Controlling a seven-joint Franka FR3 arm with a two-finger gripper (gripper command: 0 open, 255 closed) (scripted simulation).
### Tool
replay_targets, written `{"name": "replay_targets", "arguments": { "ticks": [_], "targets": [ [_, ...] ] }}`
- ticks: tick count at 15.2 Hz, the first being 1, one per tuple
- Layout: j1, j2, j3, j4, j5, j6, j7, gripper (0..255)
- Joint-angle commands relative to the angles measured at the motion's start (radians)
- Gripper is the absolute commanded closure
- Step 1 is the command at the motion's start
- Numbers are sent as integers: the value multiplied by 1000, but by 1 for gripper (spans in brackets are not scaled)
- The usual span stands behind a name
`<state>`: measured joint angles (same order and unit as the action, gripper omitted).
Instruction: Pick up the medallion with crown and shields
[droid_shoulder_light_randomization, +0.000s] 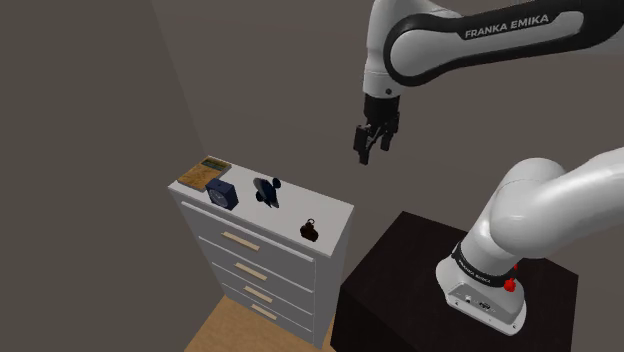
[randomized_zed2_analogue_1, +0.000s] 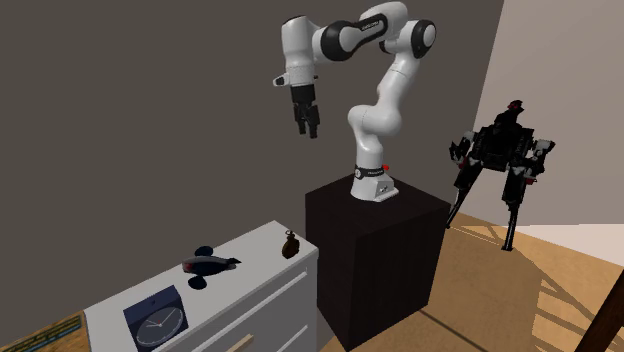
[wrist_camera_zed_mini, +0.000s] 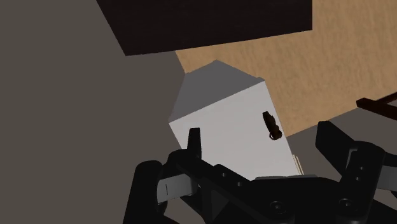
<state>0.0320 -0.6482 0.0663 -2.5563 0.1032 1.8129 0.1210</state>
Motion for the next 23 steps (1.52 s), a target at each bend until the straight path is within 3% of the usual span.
{"name": "replay_targets", "arguments": {
  "ticks": [1,8,15,21,23],
  "targets": [
    [6,52,12,-19,11,76,5,0],
    [34,282,65,-42,47,342,34,0],
    [54,563,111,12,50,581,72,0],
    [77,817,129,115,12,743,123,0],
    [81,850,127,125,6,767,128,0]
  ]
}}
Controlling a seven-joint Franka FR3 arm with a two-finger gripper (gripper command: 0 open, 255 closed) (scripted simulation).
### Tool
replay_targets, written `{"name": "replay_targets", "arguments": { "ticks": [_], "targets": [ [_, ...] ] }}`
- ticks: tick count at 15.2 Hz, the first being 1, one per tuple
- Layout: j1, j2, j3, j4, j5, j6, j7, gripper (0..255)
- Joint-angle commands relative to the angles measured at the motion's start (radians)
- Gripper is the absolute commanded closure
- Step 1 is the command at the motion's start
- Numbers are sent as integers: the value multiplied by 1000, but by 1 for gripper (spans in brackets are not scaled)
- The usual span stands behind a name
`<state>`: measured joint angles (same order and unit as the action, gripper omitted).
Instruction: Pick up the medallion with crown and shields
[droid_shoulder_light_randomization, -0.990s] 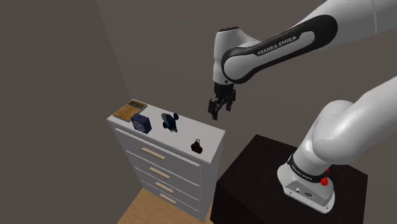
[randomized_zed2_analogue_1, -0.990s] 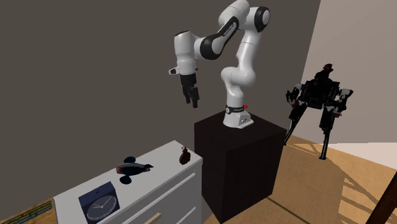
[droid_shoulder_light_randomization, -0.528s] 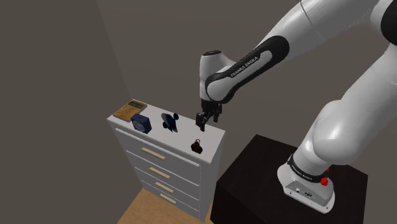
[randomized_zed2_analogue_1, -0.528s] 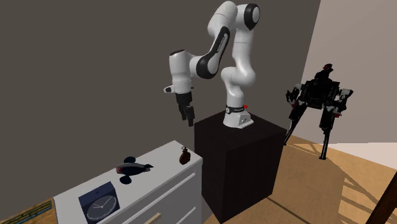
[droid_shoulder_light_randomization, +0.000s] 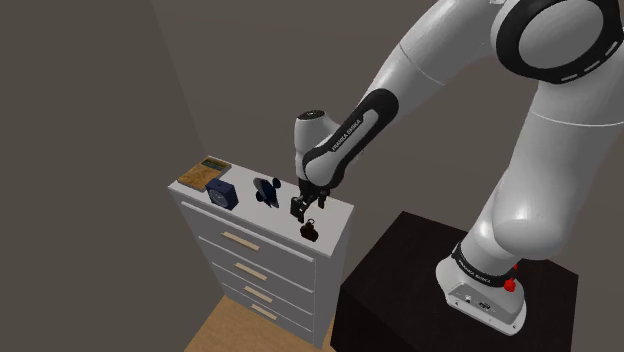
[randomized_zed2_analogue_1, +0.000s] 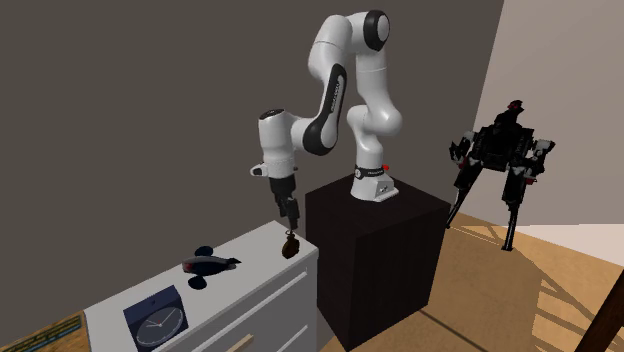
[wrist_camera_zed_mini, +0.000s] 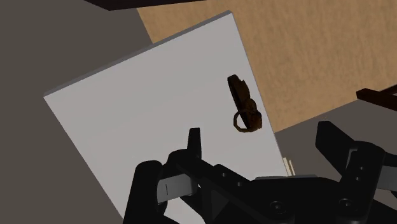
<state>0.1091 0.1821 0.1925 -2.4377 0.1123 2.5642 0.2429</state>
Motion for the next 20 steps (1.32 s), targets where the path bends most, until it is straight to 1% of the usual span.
{"name": "replay_targets", "arguments": {
  "ticks": [1,6,8,9,18,20],
  "targets": [
    [5,33,0,6,-5,28,7,0],
    [10,102,-6,11,-17,93,10,0],
    [11,110,-7,11,-18,100,10,0],
    [10,109,-7,10,-18,100,9,255],
    [11,110,-7,11,-18,100,10,255],
    [9,82,-4,9,-13,75,9,255]
  ]
}}
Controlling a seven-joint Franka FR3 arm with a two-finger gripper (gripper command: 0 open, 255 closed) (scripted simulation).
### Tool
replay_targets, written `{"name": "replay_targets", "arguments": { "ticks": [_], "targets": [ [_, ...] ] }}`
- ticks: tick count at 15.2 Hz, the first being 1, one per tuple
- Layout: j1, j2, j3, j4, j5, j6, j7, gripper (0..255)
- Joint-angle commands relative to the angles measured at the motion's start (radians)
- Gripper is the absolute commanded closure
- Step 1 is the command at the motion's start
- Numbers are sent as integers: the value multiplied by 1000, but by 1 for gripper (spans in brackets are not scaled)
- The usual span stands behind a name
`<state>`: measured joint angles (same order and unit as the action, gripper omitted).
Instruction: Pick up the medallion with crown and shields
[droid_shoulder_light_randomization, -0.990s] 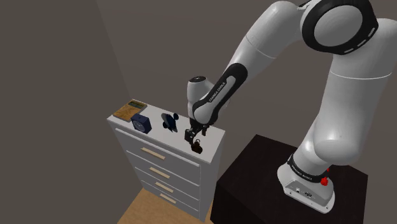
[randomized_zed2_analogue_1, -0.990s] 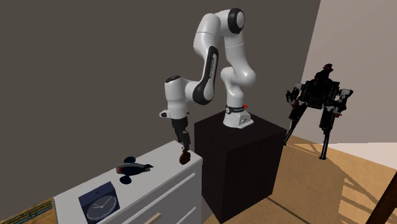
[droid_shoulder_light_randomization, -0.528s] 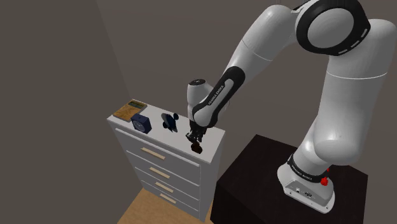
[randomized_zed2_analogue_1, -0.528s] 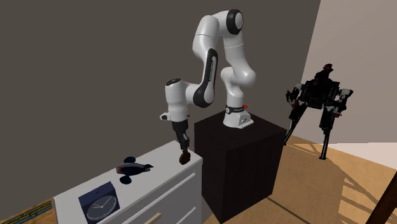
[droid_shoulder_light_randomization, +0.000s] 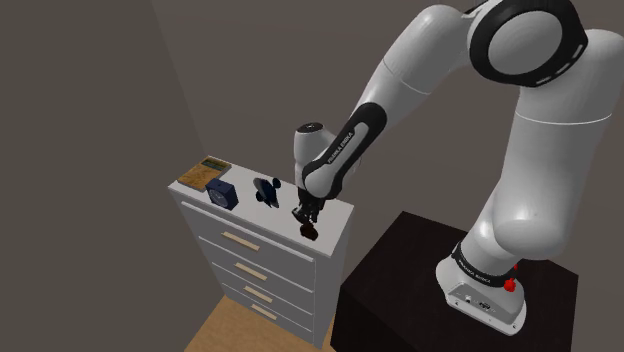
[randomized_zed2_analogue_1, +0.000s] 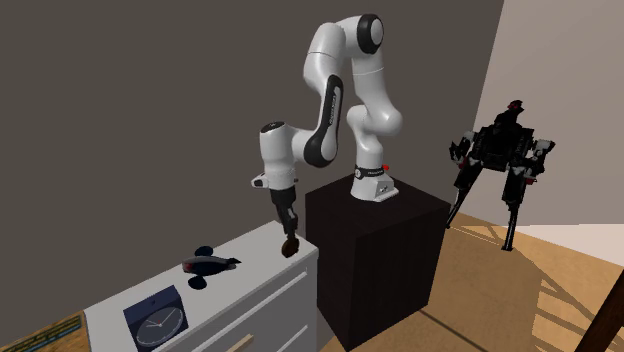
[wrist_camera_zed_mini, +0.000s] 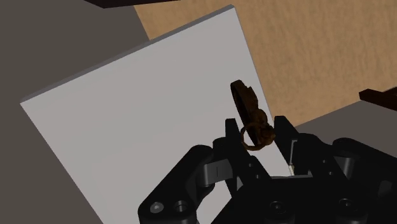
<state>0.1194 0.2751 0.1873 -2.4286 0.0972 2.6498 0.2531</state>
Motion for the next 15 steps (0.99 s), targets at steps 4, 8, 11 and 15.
{"name": "replay_targets", "arguments": {
  "ticks": [4,8,11,15],
  "targets": [
    [-6,-65,6,-3,11,-63,-4,255],
    [-9,-118,9,-2,19,-116,-6,255],
    [-11,-155,11,2,24,-157,-7,255],
    [-12,-182,11,6,28,-186,-7,255]
  ]
}}
